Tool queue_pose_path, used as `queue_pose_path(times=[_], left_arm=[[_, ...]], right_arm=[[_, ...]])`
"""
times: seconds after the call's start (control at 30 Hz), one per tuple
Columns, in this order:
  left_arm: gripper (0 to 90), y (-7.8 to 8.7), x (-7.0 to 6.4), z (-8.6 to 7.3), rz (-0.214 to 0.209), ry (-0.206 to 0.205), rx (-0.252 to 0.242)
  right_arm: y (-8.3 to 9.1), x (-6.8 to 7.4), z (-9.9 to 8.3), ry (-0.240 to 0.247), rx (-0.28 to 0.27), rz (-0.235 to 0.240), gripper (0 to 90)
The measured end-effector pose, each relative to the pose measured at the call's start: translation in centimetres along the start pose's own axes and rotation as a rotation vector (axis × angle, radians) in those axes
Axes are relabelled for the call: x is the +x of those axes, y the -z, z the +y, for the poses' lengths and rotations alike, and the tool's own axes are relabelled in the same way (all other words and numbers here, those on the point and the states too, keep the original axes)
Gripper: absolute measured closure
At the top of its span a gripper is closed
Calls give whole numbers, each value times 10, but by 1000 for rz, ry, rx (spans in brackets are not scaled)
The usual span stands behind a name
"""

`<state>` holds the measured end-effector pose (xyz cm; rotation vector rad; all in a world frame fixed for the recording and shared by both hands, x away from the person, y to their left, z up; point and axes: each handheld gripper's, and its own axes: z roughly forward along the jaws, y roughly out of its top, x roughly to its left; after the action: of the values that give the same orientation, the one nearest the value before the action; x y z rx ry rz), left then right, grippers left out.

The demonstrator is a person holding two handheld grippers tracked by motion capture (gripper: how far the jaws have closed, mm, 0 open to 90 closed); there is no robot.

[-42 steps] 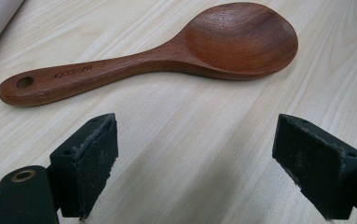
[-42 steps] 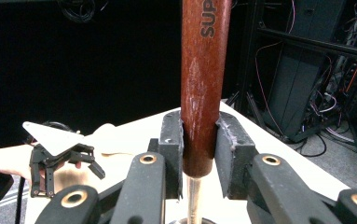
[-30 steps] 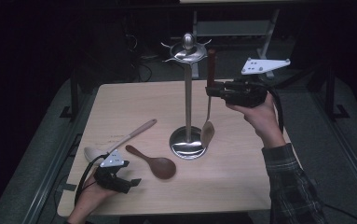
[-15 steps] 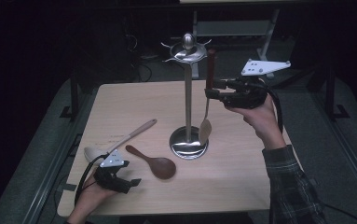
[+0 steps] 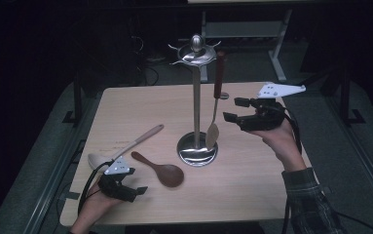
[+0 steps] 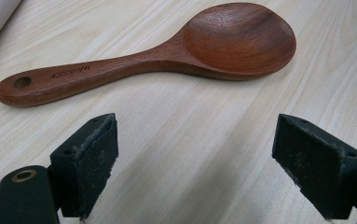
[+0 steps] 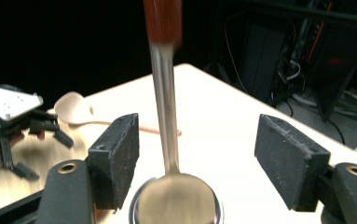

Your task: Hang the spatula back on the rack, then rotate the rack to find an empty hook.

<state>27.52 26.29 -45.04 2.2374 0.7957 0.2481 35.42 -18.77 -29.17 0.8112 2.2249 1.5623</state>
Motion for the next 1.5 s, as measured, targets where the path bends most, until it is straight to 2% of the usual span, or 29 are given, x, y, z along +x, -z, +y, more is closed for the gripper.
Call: queue_pose_path(times=[0.23,0.27,0.33,0.37,0.4,0.5,0.53,0.63,0.67,0.8,0.83,0.93,0.97,1.07,1.1,1.13,1.17,1.2,1.27,1.43,1.5], left_arm=[[144,1,-1,0,-2,4,-6],[146,2,0,1,3,-2,-7],[148,1,0,1,0,11,-16],[148,2,0,1,0,5,-11],[162,2,0,1,-7,9,-11],[166,3,-1,1,-10,10,-10],[189,3,-1,1,-12,10,-14],[205,4,-1,2,-18,22,-16],[230,6,-2,4,-26,25,-21],[288,8,-2,8,-44,19,-21],[362,11,-4,11,-62,32,-33],[478,14,-5,17,-81,44,-32],[478,16,-5,20,-94,43,-42],[625,21,-6,31,-127,59,-43],[681,22,-5,34,-130,57,-39],[781,25,-5,43,-140,55,-42],[817,25,-5,43,-140,55,-42],[817,27,-5,48,-145,54,-45],[895,32,-6,59,-140,39,-41],[899,48,-7,91,-146,18,-39],[899,54,-7,103,-143,12,-52]], right_arm=[[5,-2,-23,-24,40,-42,252],[7,-2,-31,-33,52,-60,243],[10,-3,-40,-47,63,-76,237],[10,-3,-40,-47,63,-76,237],[14,-5,-52,-65,73,-93,232],[17,-5,-64,-82,88,-110,224],[20,-6,-76,-92,102,-118,218],[21,-5,-87,-105,113,-131,208],[23,-4,-100,-110,130,-140,199],[25,-2,-115,-127,141,-150,195],[25,-1,-124,-132,154,-155,191],[25,1,-132,-136,168,-160,178],[25,2,-134,-140,170,-162,174],[24,5,-141,-139,176,-169,157],[24,6,-143,-142,177,-168,156],[23,8,-147,-144,183,-175,155],[23,8,-149,-143,190,-174,153],[23,8,-149,-143,190,-174,153],[22,10,-154,-142,202,-181,152],[25,13,-162,-148,208,-190,147],[26,14,-166,-156,211,-192,147]])
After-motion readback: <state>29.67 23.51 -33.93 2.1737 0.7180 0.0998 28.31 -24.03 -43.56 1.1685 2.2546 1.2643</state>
